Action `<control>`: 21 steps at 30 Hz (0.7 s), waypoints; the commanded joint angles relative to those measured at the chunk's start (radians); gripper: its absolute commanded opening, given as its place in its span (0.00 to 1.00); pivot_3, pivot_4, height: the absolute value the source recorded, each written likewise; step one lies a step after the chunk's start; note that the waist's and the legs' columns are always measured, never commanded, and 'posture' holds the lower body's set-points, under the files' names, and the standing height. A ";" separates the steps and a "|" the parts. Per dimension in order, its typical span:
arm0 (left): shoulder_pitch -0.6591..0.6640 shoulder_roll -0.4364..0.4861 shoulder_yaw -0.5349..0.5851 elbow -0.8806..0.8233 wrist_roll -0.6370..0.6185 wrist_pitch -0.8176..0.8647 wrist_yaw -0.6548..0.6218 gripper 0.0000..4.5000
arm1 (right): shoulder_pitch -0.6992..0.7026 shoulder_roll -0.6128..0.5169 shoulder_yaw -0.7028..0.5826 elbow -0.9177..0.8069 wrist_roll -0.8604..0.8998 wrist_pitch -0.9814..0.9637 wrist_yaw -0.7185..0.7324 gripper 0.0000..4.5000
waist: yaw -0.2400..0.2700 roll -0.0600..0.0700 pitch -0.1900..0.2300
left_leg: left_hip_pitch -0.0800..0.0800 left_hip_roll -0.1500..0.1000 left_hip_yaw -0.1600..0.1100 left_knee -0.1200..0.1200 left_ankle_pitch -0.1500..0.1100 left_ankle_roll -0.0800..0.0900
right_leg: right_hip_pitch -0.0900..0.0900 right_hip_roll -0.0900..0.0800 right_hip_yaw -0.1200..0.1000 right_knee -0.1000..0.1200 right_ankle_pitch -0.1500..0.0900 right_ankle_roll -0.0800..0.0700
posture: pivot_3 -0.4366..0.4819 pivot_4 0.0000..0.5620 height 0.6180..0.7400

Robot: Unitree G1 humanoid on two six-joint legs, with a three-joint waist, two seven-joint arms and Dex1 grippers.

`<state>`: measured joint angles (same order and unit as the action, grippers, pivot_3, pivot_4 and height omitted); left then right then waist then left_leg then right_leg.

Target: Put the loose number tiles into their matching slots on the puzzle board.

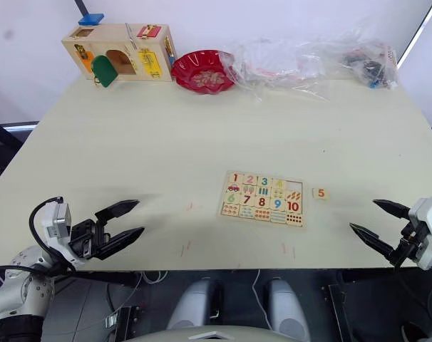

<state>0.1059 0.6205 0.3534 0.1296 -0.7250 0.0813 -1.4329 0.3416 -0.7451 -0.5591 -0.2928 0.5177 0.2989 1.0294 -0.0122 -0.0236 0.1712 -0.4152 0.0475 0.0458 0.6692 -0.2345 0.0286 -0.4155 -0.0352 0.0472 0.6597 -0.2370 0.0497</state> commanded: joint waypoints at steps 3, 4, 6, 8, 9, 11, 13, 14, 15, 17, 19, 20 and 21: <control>-0.017 0.007 0.011 -0.007 -0.009 -0.004 -0.034 1.00 | -0.048 -0.073 0.036 0.054 -0.014 -0.040 0.076 0.99 | 0.000 0.000 0.000 | 0.000 0.000 0.000 0.000 0.000 0.000 | 0.000 0.000 0.000 0.000 0.000 0.000 | 0.48 0.27 1.00; -0.023 0.010 0.007 -0.007 -0.009 -0.002 -0.042 1.00 | -0.053 -0.090 0.051 0.079 -0.027 -0.066 0.111 0.99 | 0.000 0.000 0.000 | 0.000 0.000 0.000 0.000 0.000 0.000 | 0.000 0.000 0.000 0.000 0.000 0.000 | 0.48 0.27 1.00; -0.034 0.015 0.004 -0.008 -0.011 0.006 -0.055 1.00 | -0.089 -0.131 0.087 0.123 -0.033 -0.083 0.164 0.99 | 0.000 0.000 0.000 | 0.000 0.000 0.000 0.000 0.000 0.000 | 0.000 0.000 0.000 -0.001 0.000 0.000 | 0.48 0.27 1.00; -0.043 0.019 0.000 -0.020 -0.014 0.019 -0.059 1.00 | -0.134 -0.178 0.129 0.163 -0.071 -0.102 0.189 0.99 | 0.000 0.000 0.000 | 0.000 0.000 0.001 0.000 0.000 0.000 | 0.000 0.000 0.000 -0.001 0.000 0.000 | 0.48 0.27 1.00; -0.046 0.022 -0.002 -0.031 -0.017 0.027 -0.060 1.00 | -0.171 -0.191 0.153 0.187 -0.074 -0.103 0.203 0.99 | -0.001 0.000 0.000 | 0.000 0.000 0.001 0.000 0.000 0.000 | 0.000 0.000 0.000 -0.001 0.000 0.000 | 0.48 0.27 1.00; -0.049 0.028 -0.007 -0.058 -0.022 0.044 -0.065 1.00 | -0.306 -0.227 0.240 0.265 -0.109 -0.095 0.225 0.99 | -0.005 0.000 0.000 | 0.000 0.000 0.001 0.000 0.000 0.000 | 0.000 0.000 0.000 -0.001 0.000 0.000 | 0.48 0.27 1.00; -0.051 0.035 -0.010 -0.088 -0.030 0.062 -0.066 1.00 | -0.425 -0.238 0.315 0.304 -0.134 -0.081 0.237 0.99 | -0.009 0.000 0.001 | 0.000 0.000 0.002 0.000 0.000 0.000 | -0.001 0.001 0.000 0.000 0.000 0.000 | 0.48 0.27 1.00; -0.053 0.037 -0.010 -0.103 -0.035 0.072 -0.063 1.00 | -0.467 -0.238 0.341 0.320 -0.137 -0.070 0.246 0.99 | -0.009 0.000 0.001 | 0.000 0.000 0.002 0.000 0.000 0.000 | -0.001 0.001 0.000 0.000 0.000 0.000 | 0.48 0.27 1.00; -0.053 0.040 -0.013 -0.120 -0.036 0.078 -0.065 1.00 | -0.510 -0.237 0.371 0.345 -0.145 -0.062 0.260 0.99 | -0.006 0.001 0.001 | 0.000 0.000 0.002 -0.001 0.000 0.000 | -0.002 0.001 0.000 0.000 0.000 0.000 | 0.48 0.27 1.00; -0.052 0.048 -0.020 -0.153 -0.037 0.089 -0.070 1.00 | -0.587 -0.229 0.421 0.399 -0.166 -0.067 0.284 0.99 | -0.001 0.001 0.001 | -0.001 0.000 0.002 -0.002 0.000 0.000 | -0.002 0.001 -0.001 0.000 0.000 -0.001 | 0.48 0.27 1.00; -0.052 0.052 -0.023 -0.187 -0.045 0.107 -0.063 1.00 | -0.655 -0.218 0.467 0.454 -0.186 -0.082 0.308 0.99 | 0.002 0.001 0.001 | -0.002 0.000 0.003 -0.002 0.000 0.000 | -0.002 0.001 -0.002 -0.001 0.000 -0.001 | 0.48 0.27 1.00; -0.052 0.055 -0.026 -0.201 -0.047 0.114 -0.061 1.00 | -0.685 -0.213 0.489 0.479 -0.198 -0.094 0.319 0.99 | 0.003 0.001 0.001 | -0.002 0.000 0.003 -0.002 0.000 0.000 | -0.002 0.001 -0.002 -0.001 0.000 -0.001 | 0.48 0.27 1.00; -0.054 0.057 -0.029 -0.219 -0.049 0.125 -0.054 1.00 | -0.720 -0.206 0.517 0.513 -0.215 -0.111 0.338 0.99 | 0.003 0.001 0.001 | -0.002 0.000 0.003 -0.002 0.000 0.000 | -0.002 0.000 -0.002 -0.002 0.000 -0.001 | 0.48 0.27 1.00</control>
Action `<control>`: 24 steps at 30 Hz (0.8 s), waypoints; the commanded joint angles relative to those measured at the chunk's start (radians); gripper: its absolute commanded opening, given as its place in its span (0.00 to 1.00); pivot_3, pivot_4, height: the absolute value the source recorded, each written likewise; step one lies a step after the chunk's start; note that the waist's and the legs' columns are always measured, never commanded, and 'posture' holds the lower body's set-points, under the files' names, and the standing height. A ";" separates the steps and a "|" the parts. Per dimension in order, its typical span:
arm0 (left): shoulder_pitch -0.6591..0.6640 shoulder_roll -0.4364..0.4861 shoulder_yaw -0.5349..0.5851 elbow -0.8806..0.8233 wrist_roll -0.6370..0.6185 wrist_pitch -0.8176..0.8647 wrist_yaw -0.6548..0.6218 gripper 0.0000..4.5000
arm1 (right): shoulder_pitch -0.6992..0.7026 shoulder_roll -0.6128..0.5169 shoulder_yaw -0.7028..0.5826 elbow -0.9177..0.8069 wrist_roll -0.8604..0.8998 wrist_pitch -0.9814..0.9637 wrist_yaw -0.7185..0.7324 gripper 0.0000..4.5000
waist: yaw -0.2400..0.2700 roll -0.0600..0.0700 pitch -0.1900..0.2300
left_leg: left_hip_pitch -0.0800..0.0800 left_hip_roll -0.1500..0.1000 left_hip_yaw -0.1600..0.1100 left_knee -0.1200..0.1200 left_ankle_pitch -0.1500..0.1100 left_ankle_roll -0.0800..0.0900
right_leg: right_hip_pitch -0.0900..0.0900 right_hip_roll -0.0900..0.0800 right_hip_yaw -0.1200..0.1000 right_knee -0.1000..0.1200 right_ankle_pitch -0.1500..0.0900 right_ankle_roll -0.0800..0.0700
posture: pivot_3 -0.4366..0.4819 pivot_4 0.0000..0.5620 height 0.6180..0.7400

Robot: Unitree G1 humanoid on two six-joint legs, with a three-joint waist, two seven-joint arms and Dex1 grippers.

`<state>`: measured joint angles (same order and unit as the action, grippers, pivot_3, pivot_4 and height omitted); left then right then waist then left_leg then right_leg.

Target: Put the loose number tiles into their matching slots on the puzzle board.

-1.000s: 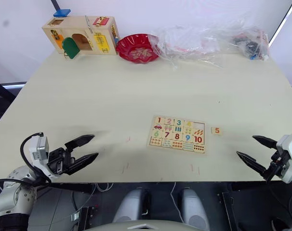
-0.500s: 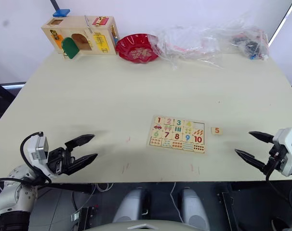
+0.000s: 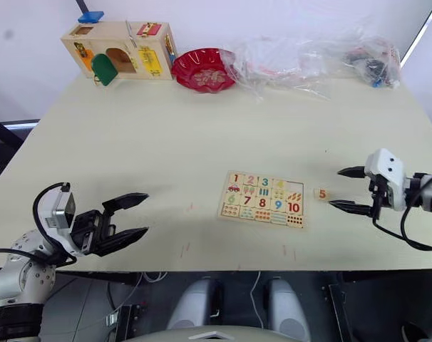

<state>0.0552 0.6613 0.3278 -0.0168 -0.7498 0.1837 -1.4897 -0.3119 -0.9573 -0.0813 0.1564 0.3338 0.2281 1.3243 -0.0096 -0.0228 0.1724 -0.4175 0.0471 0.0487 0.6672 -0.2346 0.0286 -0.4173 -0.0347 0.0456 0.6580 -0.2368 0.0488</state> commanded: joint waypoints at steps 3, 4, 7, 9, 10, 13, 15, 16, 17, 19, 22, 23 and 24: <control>-0.006 0.018 -0.007 -0.109 -0.030 0.047 0.024 1.00 | -0.152 0.028 0.106 0.161 -0.078 -0.088 0.086 0.99 | -0.004 0.000 0.000 | 0.000 0.000 0.000 0.001 0.000 0.000 | 0.000 0.000 0.001 0.000 0.000 0.000 | 0.48 0.27 1.00; -0.007 0.017 -0.009 -0.120 -0.031 0.055 0.032 1.00 | -0.180 0.038 0.128 0.200 -0.097 -0.107 0.098 0.99 | -0.005 0.000 0.000 | 0.001 -0.001 0.000 0.002 0.000 0.000 | 0.000 0.000 0.001 0.000 0.000 0.000 | 0.48 0.27 1.00; -0.005 0.017 -0.010 -0.150 -0.036 0.073 0.050 1.00 | -0.236 0.063 0.171 0.301 -0.139 -0.165 0.129 0.99 | -0.005 0.000 0.000 | 0.001 -0.002 0.000 0.002 0.000 0.000 | 0.000 0.001 0.001 0.002 0.000 0.000 | 0.48 0.27 1.00; -0.004 0.019 -0.009 -0.166 -0.040 0.084 0.060 1.00 | -0.262 0.076 0.191 0.354 -0.161 -0.196 0.145 0.99 | -0.005 0.000 0.000 | 0.001 -0.002 0.001 0.001 0.000 0.000 | 0.000 0.001 0.000 0.002 0.000 0.000 | 0.48 0.27 1.00; -0.003 0.020 -0.008 -0.172 -0.042 0.088 0.064 1.00 | -0.274 0.082 0.199 0.377 -0.172 -0.210 0.147 0.99 | -0.005 0.000 0.000 | 0.001 -0.002 0.001 0.001 0.000 0.000 | 0.000 0.001 0.000 0.002 0.000 0.000 | 0.48 0.27 1.00; -0.001 0.023 -0.005 -0.189 -0.048 0.101 0.075 1.00 | -0.303 0.102 0.209 0.434 -0.194 -0.241 0.151 0.74 | -0.006 0.000 0.000 | 0.001 -0.002 0.001 0.001 0.000 0.000 | 0.000 0.001 0.001 0.002 0.000 0.000 | 0.48 0.27 1.00; 0.000 0.025 -0.004 -0.196 -0.050 0.106 0.080 1.00 | -0.313 0.110 0.214 0.460 -0.205 -0.259 0.151 0.66 | -0.006 0.000 0.000 | 0.001 -0.003 0.001 0.002 0.000 0.000 | 0.000 0.001 0.001 0.002 0.000 0.000 | 0.48 0.27 1.00; 0.000 0.027 -0.004 -0.200 -0.051 0.109 0.083 1.00 | -0.315 0.114 0.215 0.471 -0.211 -0.268 0.151 0.66 | -0.005 0.000 0.000 | 0.001 -0.003 0.001 0.002 0.000 0.000 | 0.000 0.001 0.001 0.002 0.000 0.000 | 0.48 0.27 1.00; 0.000 0.028 -0.003 -0.205 -0.053 0.111 0.086 1.00 | -0.316 0.116 0.217 0.481 -0.218 -0.278 0.150 0.66 | -0.005 0.000 0.000 | 0.001 -0.003 0.001 0.002 0.000 0.000 | 0.000 0.001 0.001 0.002 0.000 0.000 | 0.48 0.27 1.00; -0.001 0.030 -0.002 -0.210 -0.054 0.116 0.090 1.00 | -0.317 0.120 0.218 0.496 -0.229 -0.293 0.150 0.66 | -0.005 0.000 0.000 | 0.001 -0.003 0.001 0.002 0.000 0.000 | 0.000 0.001 0.001 0.002 0.000 0.000 | 0.48 0.27 1.00; -0.006 0.032 -0.002 -0.211 -0.057 0.118 0.094 1.00 | -0.322 0.124 0.216 0.514 -0.239 -0.308 0.145 0.66 | -0.005 0.000 0.000 | 0.001 -0.003 0.001 0.002 0.000 0.000 | 0.001 0.001 0.001 0.002 0.000 0.000 | 0.48 0.27 1.00; -0.007 0.033 -0.003 -0.212 -0.058 0.119 0.095 1.00 | -0.324 0.125 0.216 0.522 -0.245 -0.314 0.142 0.66 | -0.006 0.000 0.000 | 0.001 -0.003 0.001 0.002 0.000 0.000 | 0.001 0.001 0.001 0.002 0.000 0.000 | 0.48 0.27 1.00; -0.009 0.034 -0.003 -0.212 -0.058 0.120 0.095 1.00 | -0.326 0.125 0.215 0.529 -0.248 -0.318 0.141 0.66 | -0.006 0.000 0.000 | 0.001 -0.003 0.001 0.002 0.000 0.000 | 0.001 0.001 0.001 0.002 0.000 0.000 | 0.48 0.27 1.00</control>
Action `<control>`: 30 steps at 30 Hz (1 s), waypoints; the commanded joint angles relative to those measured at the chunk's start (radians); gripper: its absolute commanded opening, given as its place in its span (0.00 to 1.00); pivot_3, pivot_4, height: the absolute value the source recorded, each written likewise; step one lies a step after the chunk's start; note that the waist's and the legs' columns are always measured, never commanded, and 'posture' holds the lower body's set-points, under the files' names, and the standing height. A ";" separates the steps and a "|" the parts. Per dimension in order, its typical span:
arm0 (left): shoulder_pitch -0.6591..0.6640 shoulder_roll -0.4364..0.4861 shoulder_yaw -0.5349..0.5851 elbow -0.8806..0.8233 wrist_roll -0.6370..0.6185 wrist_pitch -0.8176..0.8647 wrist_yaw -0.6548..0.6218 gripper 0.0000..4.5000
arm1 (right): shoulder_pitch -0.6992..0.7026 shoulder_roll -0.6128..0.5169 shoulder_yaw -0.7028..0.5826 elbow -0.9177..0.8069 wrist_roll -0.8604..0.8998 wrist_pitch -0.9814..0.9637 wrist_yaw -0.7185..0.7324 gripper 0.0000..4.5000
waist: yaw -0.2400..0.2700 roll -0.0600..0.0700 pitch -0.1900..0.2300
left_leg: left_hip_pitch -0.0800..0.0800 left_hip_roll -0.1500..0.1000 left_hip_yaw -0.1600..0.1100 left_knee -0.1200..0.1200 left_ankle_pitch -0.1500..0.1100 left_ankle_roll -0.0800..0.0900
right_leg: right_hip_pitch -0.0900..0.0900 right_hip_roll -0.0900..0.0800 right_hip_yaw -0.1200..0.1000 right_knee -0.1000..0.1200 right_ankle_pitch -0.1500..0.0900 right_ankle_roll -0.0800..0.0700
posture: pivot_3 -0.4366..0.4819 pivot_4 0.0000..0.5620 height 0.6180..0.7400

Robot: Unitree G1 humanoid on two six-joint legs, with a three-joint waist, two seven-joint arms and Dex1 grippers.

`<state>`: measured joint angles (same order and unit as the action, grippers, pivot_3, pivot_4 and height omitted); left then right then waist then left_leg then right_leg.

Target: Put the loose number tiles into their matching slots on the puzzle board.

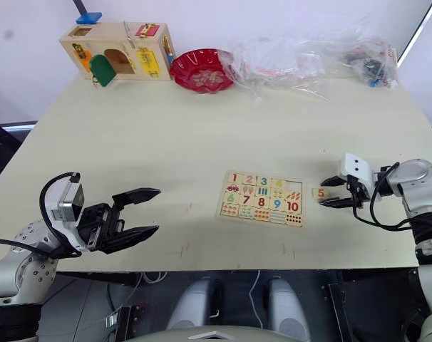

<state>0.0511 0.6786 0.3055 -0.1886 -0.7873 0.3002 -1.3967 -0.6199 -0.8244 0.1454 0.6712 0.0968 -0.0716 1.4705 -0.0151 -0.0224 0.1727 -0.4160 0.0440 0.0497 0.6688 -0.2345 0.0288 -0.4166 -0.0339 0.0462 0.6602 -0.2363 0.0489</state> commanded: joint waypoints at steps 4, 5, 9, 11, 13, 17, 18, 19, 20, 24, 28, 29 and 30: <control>-0.012 0.020 0.017 -0.038 -0.023 0.005 0.005 1.00 | -0.023 -0.006 -0.020 0.035 -0.010 -0.023 -0.007 0.66 | 0.000 0.000 0.000 | 0.000 0.000 0.000 0.000 0.000 0.000 | 0.001 0.000 0.000 0.000 0.000 0.000 | 0.48 0.27 1.00; -0.013 0.020 0.017 -0.038 -0.024 0.006 0.005 1.00 | -0.022 -0.006 -0.022 0.036 -0.009 -0.024 -0.007 0.66 | 0.000 0.000 0.000 | 0.001 0.000 0.000 0.000 0.000 0.000 | 0.001 0.000 0.000 0.000 0.000 0.000 | 0.48 0.27 1.00; -0.017 0.021 0.019 -0.033 -0.022 0.008 0.003 1.00 | -0.018 -0.007 -0.025 0.039 -0.005 -0.025 -0.008 0.66 | 0.000 0.000 0.000 | 0.001 0.000 0.000 0.000 0.000 0.000 | 0.001 0.000 0.000 0.000 0.000 0.000 | 0.48 0.27 1.00; -0.018 0.020 0.019 -0.031 -0.022 0.009 0.003 1.00 | -0.017 -0.006 -0.026 0.044 -0.006 -0.028 -0.010 0.54 | 0.000 0.000 0.000 | 0.001 0.000 0.000 0.000 0.000 0.000 | 0.001 0.000 0.000 0.000 0.000 0.000 | 0.48 0.27 1.00; -0.019 0.020 0.019 -0.029 -0.021 0.009 0.002 1.00 | -0.016 -0.006 -0.027 0.047 -0.006 -0.031 -0.012 0.38 | 0.001 0.000 0.000 | 0.001 0.000 0.000 0.000 0.000 0.000 | 0.001 0.000 0.000 0.000 0.000 0.000 | 0.48 0.27 1.00; -0.022 0.017 0.017 -0.024 -0.017 0.007 0.001 1.00 | -0.006 -0.010 -0.039 0.011 0.015 -0.016 -0.007 0.21 | 0.000 0.000 0.000 | 0.001 0.000 0.000 0.000 0.000 0.000 | 0.001 0.000 0.000 0.000 0.000 0.000 | 0.48 0.27 1.00; -0.022 0.017 0.017 -0.023 -0.016 0.006 0.001 1.00 | -0.004 -0.012 -0.043 -0.005 0.021 -0.010 -0.008 0.21 | 0.000 0.000 0.000 | 0.001 0.000 0.000 0.000 0.000 0.000 | 0.001 0.000 0.000 0.000 0.000 0.000 | 0.48 0.27 1.00; -0.022 0.016 0.017 -0.022 -0.015 0.006 0.001 1.00 | -0.002 -0.018 -0.046 -0.031 0.028 0.000 -0.007 0.21 | 0.000 0.000 0.000 | 0.001 0.000 0.000 0.000 0.000 0.000 | 0.001 0.000 0.000 0.000 0.000 0.000 | 0.48 0.27 1.00; -0.022 0.016 0.018 -0.020 -0.015 0.005 0.001 1.00 | 0.003 -0.025 -0.049 -0.065 0.036 0.021 -0.003 0.21 | 0.000 0.000 0.000 | 0.001 0.000 0.000 0.000 0.000 0.000 | 0.001 0.000 0.000 0.000 0.000 0.000 | 0.48 0.27 1.00; -0.016 0.014 0.023 -0.017 -0.015 0.000 0.000 1.00 | 0.018 -0.048 -0.052 -0.246 0.042 0.134 -0.045 0.21 | 0.000 0.001 0.001 | 0.001 0.000 -0.001 0.000 0.000 0.000 | 0.000 0.000 0.000 0.001 0.000 0.000 | 0.48 0.27 1.00; -0.011 0.014 0.030 -0.010 -0.014 -0.005 -0.003 1.00 | -0.019 -0.069 -0.009 -0.494 0.054 0.434 -0.069 0.21 | 0.000 0.001 0.001 | 0.000 0.001 -0.002 0.000 0.000 0.000 | 0.000 0.000 0.000 0.001 0.000 0.000 | 0.48 0.27 1.00; -0.011 0.014 0.031 -0.009 -0.014 -0.006 -0.004 1.00 | -0.029 -0.071 0.003 -0.549 0.050 0.486 -0.075 0.21 | -0.002 0.002 0.001 | 0.000 0.002 -0.002 0.000 0.000 0.000 | -0.001 0.000 0.001 0.001 0.000 0.000 | 0.48 0.27 1.00; -0.011 0.014 0.031 -0.006 -0.013 -0.007 -0.006 1.00 | -0.045 -0.070 0.022 -0.591 0.021 0.530 -0.098 0.21 | -0.002 0.002 0.001 | 0.000 0.003 -0.002 0.000 0.000 0.000 | -0.001 0.000 0.001 0.001 0.000 0.000 | 0.48 0.27 1.00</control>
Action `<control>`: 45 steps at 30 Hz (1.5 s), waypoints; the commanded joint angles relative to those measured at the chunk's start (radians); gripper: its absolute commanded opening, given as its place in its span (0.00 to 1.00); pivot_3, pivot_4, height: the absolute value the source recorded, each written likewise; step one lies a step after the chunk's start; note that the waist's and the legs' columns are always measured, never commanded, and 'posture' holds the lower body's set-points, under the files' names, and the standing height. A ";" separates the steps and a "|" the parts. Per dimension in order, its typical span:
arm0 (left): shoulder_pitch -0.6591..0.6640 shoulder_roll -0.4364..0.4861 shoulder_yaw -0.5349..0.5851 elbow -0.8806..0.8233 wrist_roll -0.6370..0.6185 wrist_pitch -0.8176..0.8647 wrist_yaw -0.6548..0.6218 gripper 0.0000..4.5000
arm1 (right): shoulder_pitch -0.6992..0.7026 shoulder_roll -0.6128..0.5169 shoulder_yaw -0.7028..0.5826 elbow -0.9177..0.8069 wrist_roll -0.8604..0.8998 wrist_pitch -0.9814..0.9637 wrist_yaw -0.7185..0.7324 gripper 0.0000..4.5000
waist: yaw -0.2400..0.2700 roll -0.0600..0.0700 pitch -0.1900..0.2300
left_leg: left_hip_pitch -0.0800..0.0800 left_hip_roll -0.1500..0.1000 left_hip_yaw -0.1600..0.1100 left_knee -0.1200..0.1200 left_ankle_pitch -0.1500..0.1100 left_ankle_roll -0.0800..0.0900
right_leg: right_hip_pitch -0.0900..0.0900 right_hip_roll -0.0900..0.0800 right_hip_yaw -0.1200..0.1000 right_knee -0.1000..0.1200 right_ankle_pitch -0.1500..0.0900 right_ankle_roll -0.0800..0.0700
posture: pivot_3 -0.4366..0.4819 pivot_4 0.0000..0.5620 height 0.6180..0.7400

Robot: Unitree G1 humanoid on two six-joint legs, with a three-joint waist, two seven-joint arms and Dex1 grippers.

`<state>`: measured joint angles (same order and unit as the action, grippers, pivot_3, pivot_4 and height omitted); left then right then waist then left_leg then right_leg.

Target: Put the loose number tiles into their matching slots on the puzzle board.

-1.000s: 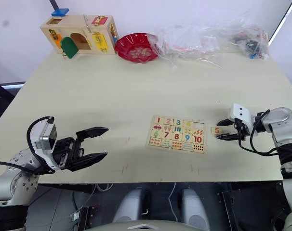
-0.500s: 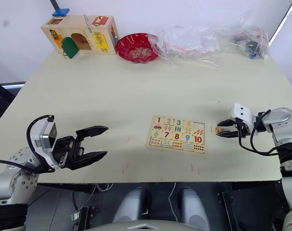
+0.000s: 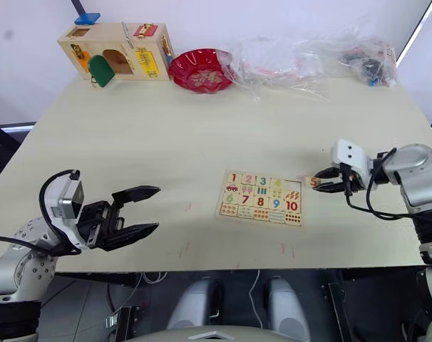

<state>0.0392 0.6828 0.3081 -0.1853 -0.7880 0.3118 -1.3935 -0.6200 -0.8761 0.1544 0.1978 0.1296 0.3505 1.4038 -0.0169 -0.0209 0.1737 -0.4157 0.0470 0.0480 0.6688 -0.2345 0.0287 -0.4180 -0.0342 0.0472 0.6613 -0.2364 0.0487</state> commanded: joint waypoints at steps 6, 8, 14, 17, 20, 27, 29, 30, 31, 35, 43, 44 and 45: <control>-0.012 0.012 0.026 0.025 -0.003 -0.037 -0.025 1.00 | -0.225 -0.004 0.178 -0.208 -0.147 0.441 -0.085 0.21 | 0.001 0.000 0.000 | -0.001 0.000 0.000 0.000 0.000 0.000 | -0.002 -0.001 0.000 -0.001 0.000 0.000 | 0.48 0.27 1.00; -0.013 0.012 0.025 0.033 0.000 -0.044 -0.030 1.00 | -0.263 -0.010 0.224 -0.219 -0.167 0.498 -0.078 0.21 | 0.004 0.000 0.000 | -0.002 0.000 0.000 -0.001 0.000 0.000 | -0.002 -0.002 0.000 -0.001 0.000 0.000 | 0.48 0.27 1.00; -0.011 0.012 0.027 0.056 0.008 -0.063 -0.044 1.00 | -0.309 -0.009 0.312 -0.223 -0.174 0.563 -0.057 0.21 | 0.002 0.000 0.000 | -0.005 0.000 0.000 -0.002 0.000 0.000 | -0.005 -0.003 -0.001 -0.003 0.000 0.000 | 0.48 0.27 1.00; -0.011 0.013 0.030 0.067 0.010 -0.071 -0.050 1.00 | -0.315 -0.002 0.358 -0.220 -0.185 0.577 -0.053 0.21 | 0.002 0.000 0.000 | -0.015 -0.001 0.000 0.000 0.000 0.000 | -0.015 -0.002 -0.001 0.000 0.000 0.000 | 0.48 0.27 1.00; -0.011 0.011 0.030 0.077 0.012 -0.079 -0.054 1.00 | -0.314 0.022 0.383 -0.203 -0.193 0.578 -0.069 0.21 | 0.001 0.000 0.000 | -0.015 -0.003 0.000 0.000 0.000 0.000 | -0.015 -0.001 -0.001 0.000 0.000 0.000 | 0.48 0.27 1.00; -0.007 0.010 0.031 0.089 0.014 -0.089 -0.058 1.00 | -0.306 0.038 0.404 -0.184 -0.201 0.562 -0.089 0.21 | 0.002 0.000 0.000 | -0.016 -0.004 0.000 0.000 0.000 0.000 | -0.015 -0.001 -0.002 0.000 0.000 0.000 | 0.48 0.27 1.00; -0.006 0.010 0.030 0.090 0.013 -0.090 -0.059 1.00 | -0.304 0.039 0.407 -0.181 -0.203 0.556 -0.092 0.21 | 0.001 0.000 0.000 | -0.016 -0.004 0.000 0.000 0.000 0.000 | -0.015 -0.001 -0.002 0.000 0.000 0.000 | 0.48 0.27 1.00; -0.007 0.010 0.030 0.091 0.013 -0.091 -0.059 1.00 | -0.304 0.039 0.408 -0.181 -0.204 0.555 -0.092 0.21 | 0.001 0.000 0.000 | -0.016 -0.004 0.000 0.000 0.000 0.000 | -0.015 -0.001 -0.002 0.000 0.000 0.000 | 0.48 0.27 1.00; -0.006 0.010 0.030 0.091 0.013 -0.091 -0.059 1.00 | -0.302 0.039 0.409 -0.183 -0.204 0.553 -0.091 0.21 | 0.001 0.000 0.000 | -0.016 -0.004 0.000 0.000 0.000 0.000 | -0.015 -0.001 -0.002 0.000 0.000 0.000 | 0.48 0.27 1.00; -0.006 0.009 0.029 0.093 0.013 -0.092 -0.060 1.00 | -0.295 0.037 0.413 -0.187 -0.208 0.545 -0.091 0.21 | 0.001 0.000 0.000 | -0.016 -0.004 0.000 0.000 0.000 0.000 | -0.015 -0.001 -0.002 0.000 0.001 0.001 | 0.48 0.27 1.00; -0.005 0.006 0.025 0.090 0.012 -0.091 -0.059 1.00 | -0.282 0.035 0.417 -0.183 -0.220 0.519 -0.093 0.21 | 0.001 0.000 0.000 | -0.016 -0.004 0.001 0.000 0.000 0.000 | -0.015 -0.001 -0.002 0.000 0.001 0.001 | 0.48 0.27 1.00; -0.005 0.006 0.024 0.091 0.012 -0.091 -0.060 1.00 | -0.282 0.035 0.418 -0.183 -0.220 0.518 -0.092 0.21 | 0.001 0.000 0.000 | -0.016 -0.004 0.001 0.000 0.000 0.000 | -0.015 -0.001 -0.002 0.000 0.001 0.001 | 0.48 0.27 1.00; -0.004 0.006 0.025 0.090 0.012 -0.091 -0.060 1.00 | -0.281 0.035 0.418 -0.184 -0.221 0.516 -0.093 0.21 | 0.001 0.000 0.000 | -0.016 -0.004 0.001 0.000 0.000 0.000 | -0.015 -0.001 -0.002 0.000 0.001 0.001 | 0.48 0.27 1.00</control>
<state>0.0337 0.6827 0.3123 -0.0876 -0.7682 0.2335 -1.4444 -0.8991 -0.8307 0.5797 0.0227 -0.0796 0.8796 1.3105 -0.0155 -0.0209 0.1737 -0.4317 0.0431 0.0486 0.6693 -0.2345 0.0288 -0.4328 -0.0352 0.0451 0.6616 -0.2354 0.0502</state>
